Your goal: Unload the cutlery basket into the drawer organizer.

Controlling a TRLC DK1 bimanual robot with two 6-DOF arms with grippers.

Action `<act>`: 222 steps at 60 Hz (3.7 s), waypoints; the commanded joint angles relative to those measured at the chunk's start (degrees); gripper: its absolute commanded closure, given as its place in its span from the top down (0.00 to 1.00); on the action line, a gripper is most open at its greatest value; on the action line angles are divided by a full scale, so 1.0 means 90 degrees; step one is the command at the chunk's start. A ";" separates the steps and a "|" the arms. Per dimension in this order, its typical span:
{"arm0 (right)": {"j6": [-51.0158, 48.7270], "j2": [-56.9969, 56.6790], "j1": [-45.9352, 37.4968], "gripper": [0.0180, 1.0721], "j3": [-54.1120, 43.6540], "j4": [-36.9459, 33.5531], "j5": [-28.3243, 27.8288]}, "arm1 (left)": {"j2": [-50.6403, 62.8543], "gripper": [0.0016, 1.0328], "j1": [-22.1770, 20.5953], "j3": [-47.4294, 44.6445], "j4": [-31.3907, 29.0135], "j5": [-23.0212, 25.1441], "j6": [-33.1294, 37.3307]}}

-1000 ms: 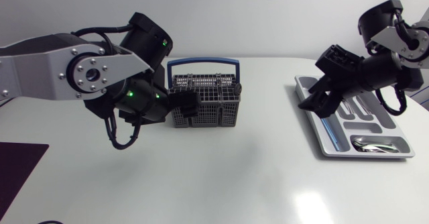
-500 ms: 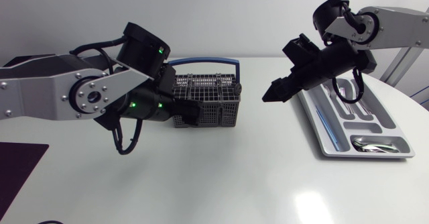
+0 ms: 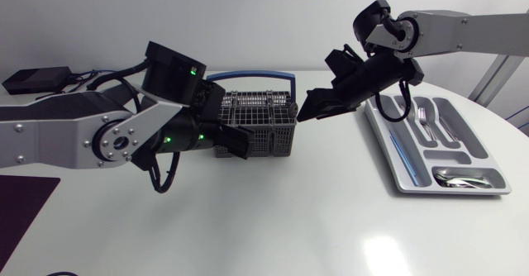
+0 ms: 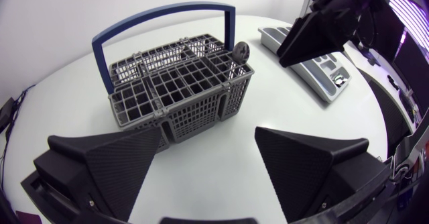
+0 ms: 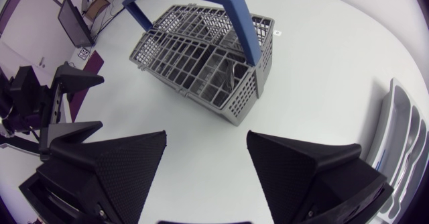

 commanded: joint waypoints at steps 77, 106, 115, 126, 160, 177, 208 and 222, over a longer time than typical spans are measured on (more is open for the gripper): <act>0.0822 0.0891 0.0288 0.06 -0.0079 0.2323 0.0375 | 0.0985 0.95 0.0324 -0.0244 0.1722 0.0302 0.0421; 0.0842 0.0481 0.0298 0.06 -0.0314 0.2284 0.0346 | 0.0955 0.95 0.0158 -0.0341 0.1702 0.0302 0.0381; 0.0861 0.0344 0.0308 0.06 -0.0323 0.2255 0.0316 | 0.0945 0.95 0.0149 -0.0371 0.1712 0.0302 0.0381; 0.0881 0.0071 0.0298 0.06 -0.0333 0.2137 0.0248 | 0.0858 0.95 0.0149 -0.0429 0.1692 0.0292 0.0381; 0.1066 -0.0915 0.0249 0.06 -0.0411 0.1815 0.0033 | 0.0506 0.95 0.0061 -0.0673 0.1575 0.0272 0.0391; 0.1105 -0.1609 0.0063 0.06 -0.0753 0.1727 -0.0113 | 0.0242 0.95 0.0022 -0.0732 0.1282 0.0243 0.0381; -0.0369 -0.2810 -0.1235 0.06 -0.1983 0.0507 0.1107 | -0.0373 0.95 0.0051 -0.0644 -0.0007 0.0243 0.0255; -0.1356 -0.3269 -0.2183 0.06 -0.2735 0.0516 0.2230 | -0.0539 0.95 0.0070 -0.0693 -0.0446 0.0243 0.0294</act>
